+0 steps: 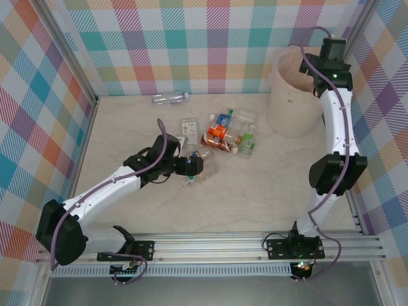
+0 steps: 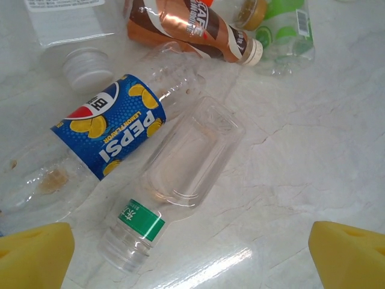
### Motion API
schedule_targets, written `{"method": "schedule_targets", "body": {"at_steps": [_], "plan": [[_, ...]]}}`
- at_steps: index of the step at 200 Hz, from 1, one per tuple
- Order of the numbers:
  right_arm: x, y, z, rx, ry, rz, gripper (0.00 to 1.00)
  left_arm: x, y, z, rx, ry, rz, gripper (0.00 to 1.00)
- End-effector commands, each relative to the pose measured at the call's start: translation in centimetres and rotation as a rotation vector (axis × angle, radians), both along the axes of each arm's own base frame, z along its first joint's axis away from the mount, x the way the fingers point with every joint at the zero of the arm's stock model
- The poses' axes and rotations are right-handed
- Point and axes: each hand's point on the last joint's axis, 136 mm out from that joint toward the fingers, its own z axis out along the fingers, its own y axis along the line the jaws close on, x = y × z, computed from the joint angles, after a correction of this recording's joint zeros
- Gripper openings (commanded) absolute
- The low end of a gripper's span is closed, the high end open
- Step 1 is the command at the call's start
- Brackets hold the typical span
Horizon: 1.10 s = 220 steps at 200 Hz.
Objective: Put the plastic bottles in the bin
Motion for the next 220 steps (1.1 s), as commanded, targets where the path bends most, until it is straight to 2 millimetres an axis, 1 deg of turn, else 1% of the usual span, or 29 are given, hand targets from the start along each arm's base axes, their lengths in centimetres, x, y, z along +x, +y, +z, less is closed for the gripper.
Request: {"method": "schedule_targets", "body": {"at_steps": [1,17,34,49,73,103,123,137,149,190,208,220], "plan": [[-1.4,4.0,1.5,0.168,-0.088,0.139,1.00,-0.3,-0.4,-1.0,0.116,-0.011,-0.061,1.00],[-2.8,7.2,1.6,0.274,-0.108,0.271,1.00,-0.2,-0.4,-2.0,0.191,-0.013,-0.068,1.00],[-4.6,11.1,1.9,0.396,-0.113,0.435,1.00,0.0,-0.5,-2.8,0.258,-0.025,-0.078,1.00],[-6.1,14.0,2.0,0.466,-0.112,0.539,1.00,0.0,-0.7,-3.3,0.300,-0.031,-0.092,1.00],[-8.4,17.4,1.4,0.522,-0.086,0.636,1.00,-0.1,-1.4,-4.1,0.318,-0.025,-0.124,1.00],[-10.5,20.4,-0.5,0.560,-0.025,0.690,1.00,-0.4,-1.8,-5.3,0.330,-0.005,-0.159,0.97],[-11.4,21.6,-2.0,0.584,0.007,0.705,1.00,-0.6,-2.0,-6.0,0.346,0.010,-0.190,0.95],[-11.6,21.5,-2.9,0.586,0.032,0.681,1.00,-0.4,-2.1,-6.4,0.363,0.013,-0.205,0.94],[-11.6,21.3,-3.3,0.591,0.040,0.663,1.00,-0.3,-2.2,-6.8,0.378,0.015,-0.215,0.92],[-11.7,21.3,-3.5,0.598,0.044,0.659,1.00,-0.8,-2.2,-9.0,0.437,0.046,-0.264,0.83],[-11.8,21.2,-3.3,0.592,0.038,0.655,1.00,-1.0,-2.2,-10.2,0.500,0.043,-0.289,0.76],[-11.9,21.2,-2.9,0.595,0.029,0.657,1.00,-0.8,-1.7,-11.1,0.549,0.038,-0.283,0.74]]}}
